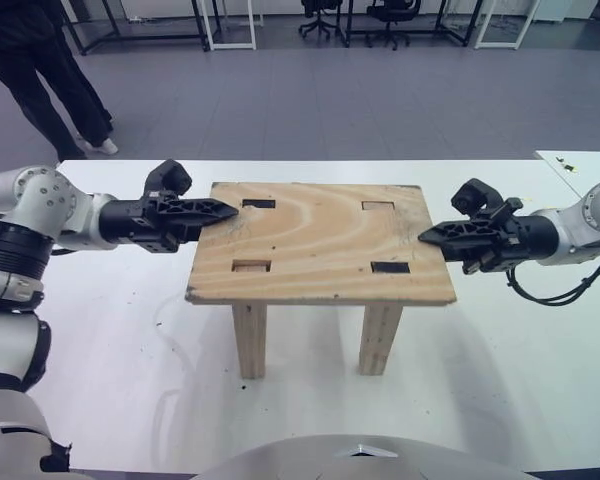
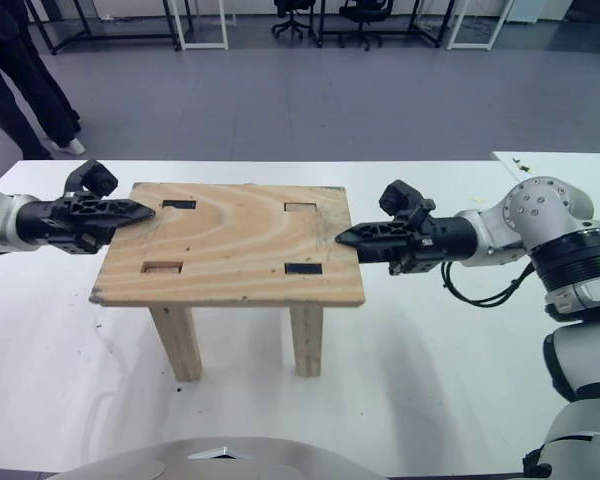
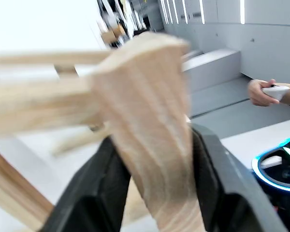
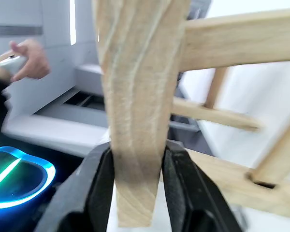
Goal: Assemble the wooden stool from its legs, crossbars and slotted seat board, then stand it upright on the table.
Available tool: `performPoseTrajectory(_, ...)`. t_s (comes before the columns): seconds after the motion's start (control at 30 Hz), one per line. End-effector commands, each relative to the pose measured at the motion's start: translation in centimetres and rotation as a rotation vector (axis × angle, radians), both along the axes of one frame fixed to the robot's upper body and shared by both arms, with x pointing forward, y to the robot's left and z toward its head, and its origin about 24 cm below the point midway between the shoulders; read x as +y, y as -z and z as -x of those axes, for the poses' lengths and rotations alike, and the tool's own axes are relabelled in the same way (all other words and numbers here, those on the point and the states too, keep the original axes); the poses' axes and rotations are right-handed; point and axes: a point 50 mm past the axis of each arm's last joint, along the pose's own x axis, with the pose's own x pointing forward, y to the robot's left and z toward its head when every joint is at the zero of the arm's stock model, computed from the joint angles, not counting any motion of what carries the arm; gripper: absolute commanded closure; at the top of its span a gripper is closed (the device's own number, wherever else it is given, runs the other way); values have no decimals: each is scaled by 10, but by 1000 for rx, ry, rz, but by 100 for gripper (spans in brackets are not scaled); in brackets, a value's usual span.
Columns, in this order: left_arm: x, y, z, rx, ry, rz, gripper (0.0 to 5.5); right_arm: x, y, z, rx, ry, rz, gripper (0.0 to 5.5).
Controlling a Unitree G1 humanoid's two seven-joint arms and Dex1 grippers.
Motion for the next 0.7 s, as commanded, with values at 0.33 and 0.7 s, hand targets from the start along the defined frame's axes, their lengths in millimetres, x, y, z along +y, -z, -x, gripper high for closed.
performPoseTrajectory(0.33, 95, 55, -34, -911, -799, -767, 171, -106, 89, -5, -806, 1038, 853, 236)
performPoseTrajectory(0.7, 60, 120, -34, -1025, -1217, -952, 171, -81, 109, -40, -1178, 1320, 1074, 236)
